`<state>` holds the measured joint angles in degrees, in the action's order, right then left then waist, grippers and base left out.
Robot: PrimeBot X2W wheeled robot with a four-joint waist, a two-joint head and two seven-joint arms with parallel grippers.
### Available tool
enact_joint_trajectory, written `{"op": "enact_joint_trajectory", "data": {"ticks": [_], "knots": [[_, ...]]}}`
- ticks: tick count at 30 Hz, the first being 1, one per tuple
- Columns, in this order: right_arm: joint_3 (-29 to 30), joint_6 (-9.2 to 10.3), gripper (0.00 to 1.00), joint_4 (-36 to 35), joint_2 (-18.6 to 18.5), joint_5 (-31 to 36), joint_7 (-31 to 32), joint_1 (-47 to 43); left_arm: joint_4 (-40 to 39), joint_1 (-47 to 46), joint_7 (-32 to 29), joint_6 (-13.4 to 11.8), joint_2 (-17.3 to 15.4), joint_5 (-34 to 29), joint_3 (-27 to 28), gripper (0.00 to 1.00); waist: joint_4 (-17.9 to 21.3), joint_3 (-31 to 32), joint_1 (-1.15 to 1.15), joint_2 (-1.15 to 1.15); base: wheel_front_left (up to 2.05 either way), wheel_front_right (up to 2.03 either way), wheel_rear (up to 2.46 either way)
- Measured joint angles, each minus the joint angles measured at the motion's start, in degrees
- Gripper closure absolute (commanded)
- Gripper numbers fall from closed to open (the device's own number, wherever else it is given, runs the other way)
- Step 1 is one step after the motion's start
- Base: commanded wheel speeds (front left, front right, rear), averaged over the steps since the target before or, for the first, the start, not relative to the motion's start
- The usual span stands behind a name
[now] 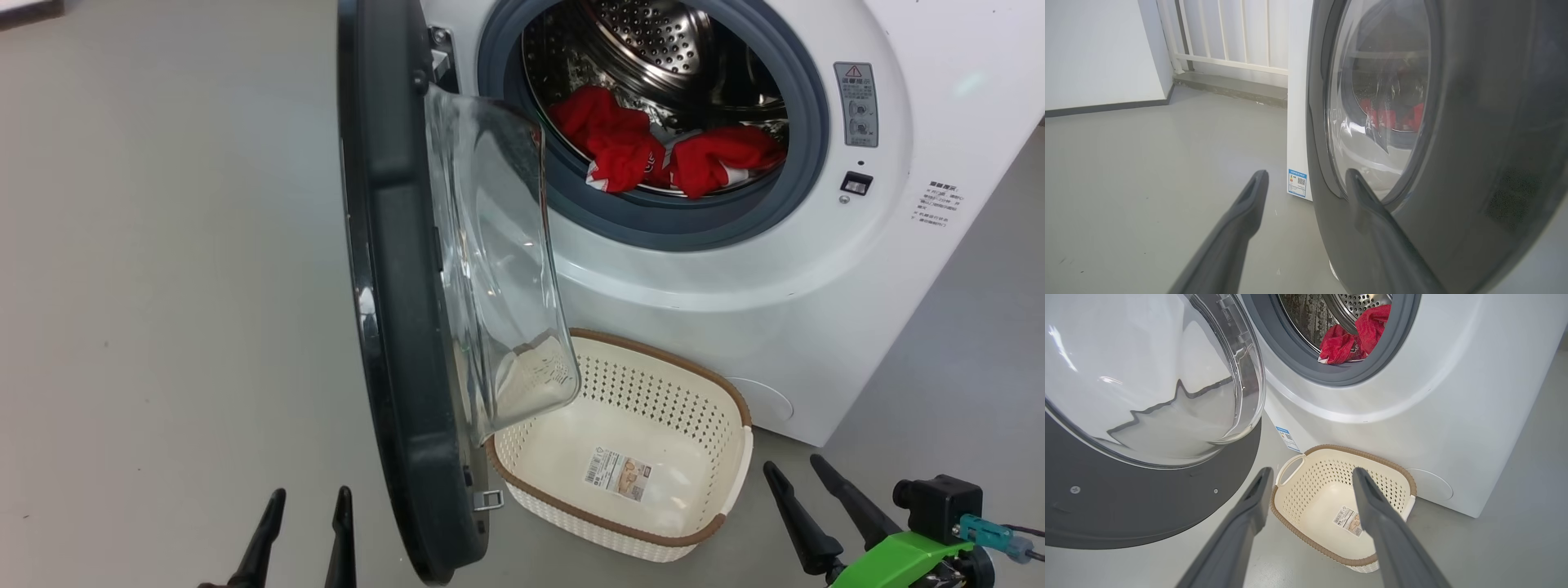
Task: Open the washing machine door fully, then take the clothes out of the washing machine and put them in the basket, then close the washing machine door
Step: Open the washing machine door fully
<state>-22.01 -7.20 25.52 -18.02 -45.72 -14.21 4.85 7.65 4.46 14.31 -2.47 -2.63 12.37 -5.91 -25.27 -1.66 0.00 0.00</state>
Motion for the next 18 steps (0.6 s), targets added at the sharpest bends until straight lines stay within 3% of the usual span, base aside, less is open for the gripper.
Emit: {"op": "enact_joint_trajectory", "data": {"ticks": [7,18], "knots": [[4.5,0.00,0.00,-2.9,2.2,7.7,0.0,-2.3,0.0,0.0,0.0,0.0,0.0,0.0,0.0,0.00,-0.1,0.0,0.00,0.00,0.00,0.00,0.00],[9.1,0.00,0.00,-6.0,4.2,14.3,0.0,-3.8,0.0,0.0,0.0,0.0,0.0,-0.1,0.0,0.00,-0.1,-0.2,0.00,0.00,0.00,0.00,0.00]]}}
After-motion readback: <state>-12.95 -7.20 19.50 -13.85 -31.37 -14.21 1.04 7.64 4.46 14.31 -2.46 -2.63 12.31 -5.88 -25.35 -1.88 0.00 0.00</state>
